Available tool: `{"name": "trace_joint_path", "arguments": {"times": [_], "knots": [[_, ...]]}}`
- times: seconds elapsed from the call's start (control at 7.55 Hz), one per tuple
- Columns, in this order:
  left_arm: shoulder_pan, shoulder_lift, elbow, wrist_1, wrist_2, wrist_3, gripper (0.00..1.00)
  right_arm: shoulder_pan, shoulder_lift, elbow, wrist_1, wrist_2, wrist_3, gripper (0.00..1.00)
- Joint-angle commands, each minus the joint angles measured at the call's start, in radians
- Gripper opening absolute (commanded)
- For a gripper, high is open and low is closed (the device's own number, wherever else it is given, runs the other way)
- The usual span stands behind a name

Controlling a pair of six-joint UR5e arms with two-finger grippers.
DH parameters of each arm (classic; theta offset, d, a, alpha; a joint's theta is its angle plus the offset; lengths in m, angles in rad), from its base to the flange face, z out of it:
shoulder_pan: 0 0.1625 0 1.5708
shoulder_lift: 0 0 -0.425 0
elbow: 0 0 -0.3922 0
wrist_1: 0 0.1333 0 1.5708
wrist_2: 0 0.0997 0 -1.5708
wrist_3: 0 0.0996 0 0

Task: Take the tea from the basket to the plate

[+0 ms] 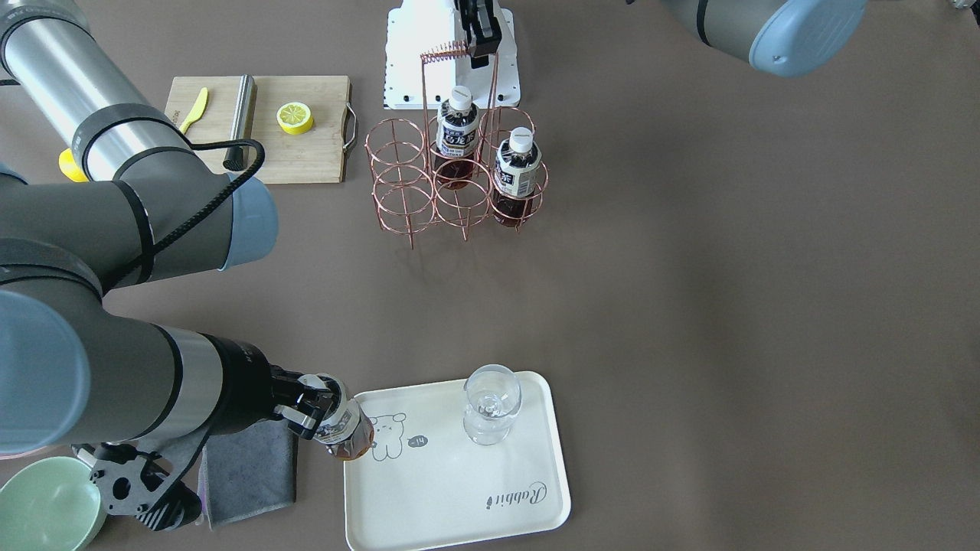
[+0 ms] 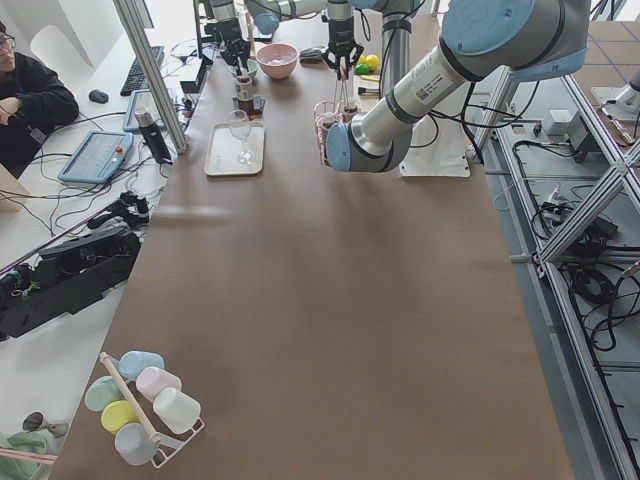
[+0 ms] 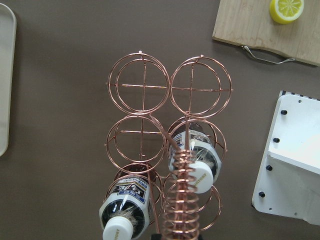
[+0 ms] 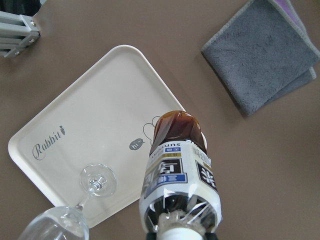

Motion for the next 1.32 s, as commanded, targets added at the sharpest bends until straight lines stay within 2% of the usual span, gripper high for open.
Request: {"name": "trace_joint_path", "arguments": {"times": [0.0, 0.26, 0.53, 0.66, 0.79, 0.93, 1.19], "knots": [[-0.072, -0.033, -0.029, 0.124, 0.0, 0.099, 0.0, -0.036, 0.042, -0.094, 0.098, -0.077, 0.007, 0.0], [-0.191, -0.019, -0.042, 0.176, -0.003, 0.204, 0.0, -0.068, 0.074, -0.131, 0.186, -0.127, 0.035, 0.0], [-0.331, -0.014, -0.041, 0.239, -0.003, 0.393, 0.0, -0.109, 0.094, -0.14, 0.214, -0.155, 0.055, 0.0], [-0.394, 0.03, -0.039, 0.242, -0.003, 0.458, 0.0, -0.129, 0.097, -0.144, 0.216, -0.176, 0.055, 0.0], [-0.454, 0.064, -0.038, 0.242, 0.0, 0.509, 0.0, -0.128, 0.095, -0.145, 0.218, -0.176, 0.041, 0.82], [-0.505, 0.099, -0.035, 0.241, 0.0, 0.593, 0.0, -0.128, 0.095, -0.145, 0.216, -0.175, 0.028, 1.0], [-0.621, 0.195, -0.025, 0.233, -0.006, 0.749, 0.0, -0.116, 0.097, -0.143, 0.211, -0.169, 0.0, 1.0]]}}
